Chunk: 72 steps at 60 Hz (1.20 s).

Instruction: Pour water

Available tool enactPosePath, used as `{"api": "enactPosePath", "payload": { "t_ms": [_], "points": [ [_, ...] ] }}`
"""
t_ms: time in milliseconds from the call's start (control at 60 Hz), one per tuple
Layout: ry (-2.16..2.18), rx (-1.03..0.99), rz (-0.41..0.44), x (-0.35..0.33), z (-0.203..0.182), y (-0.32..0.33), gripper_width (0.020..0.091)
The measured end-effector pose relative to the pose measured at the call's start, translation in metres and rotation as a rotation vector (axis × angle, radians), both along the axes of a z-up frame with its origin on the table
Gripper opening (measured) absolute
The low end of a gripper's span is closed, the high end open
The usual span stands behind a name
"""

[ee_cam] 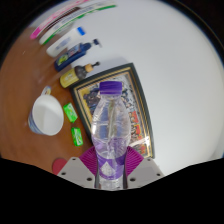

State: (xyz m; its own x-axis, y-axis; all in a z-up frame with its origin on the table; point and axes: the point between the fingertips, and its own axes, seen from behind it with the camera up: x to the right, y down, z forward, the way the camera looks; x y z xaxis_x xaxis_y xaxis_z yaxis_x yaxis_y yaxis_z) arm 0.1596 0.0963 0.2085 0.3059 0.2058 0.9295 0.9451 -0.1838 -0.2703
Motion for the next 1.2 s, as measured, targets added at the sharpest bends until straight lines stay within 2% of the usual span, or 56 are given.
{"api": "enactPosePath", "payload": {
  "t_ms": [167, 350, 617, 717, 850, 933, 1017, 1067, 1100, 1200],
  "points": [
    [0.596, -0.013, -0.112, 0.012, -0.007, 0.000, 0.0311],
    [1.050, -0.068, -0.202, 0.035, -0.060, 0.004, 0.0314],
    [1.239, -0.104, -0.241, 0.047, -0.129, 0.007, 0.0317],
    [1.243, -0.047, -0.210, 0.047, -0.124, 0.005, 0.0332],
    [1.241, -0.006, -0.208, 0.048, -0.123, 0.000, 0.0447],
    [1.231, -0.031, -0.242, 0.048, -0.128, -0.002, 0.0521],
    [1.214, -0.087, -0.298, 0.050, -0.136, -0.012, 0.0758],
    [1.201, -0.103, -0.325, 0.050, -0.130, -0.022, 0.0842],
    [1.192, -0.107, -0.341, 0.050, -0.124, -0.030, 0.0864],
    [1.162, -0.135, -0.420, 0.044, -0.105, -0.067, 0.0855]
  ]
}}
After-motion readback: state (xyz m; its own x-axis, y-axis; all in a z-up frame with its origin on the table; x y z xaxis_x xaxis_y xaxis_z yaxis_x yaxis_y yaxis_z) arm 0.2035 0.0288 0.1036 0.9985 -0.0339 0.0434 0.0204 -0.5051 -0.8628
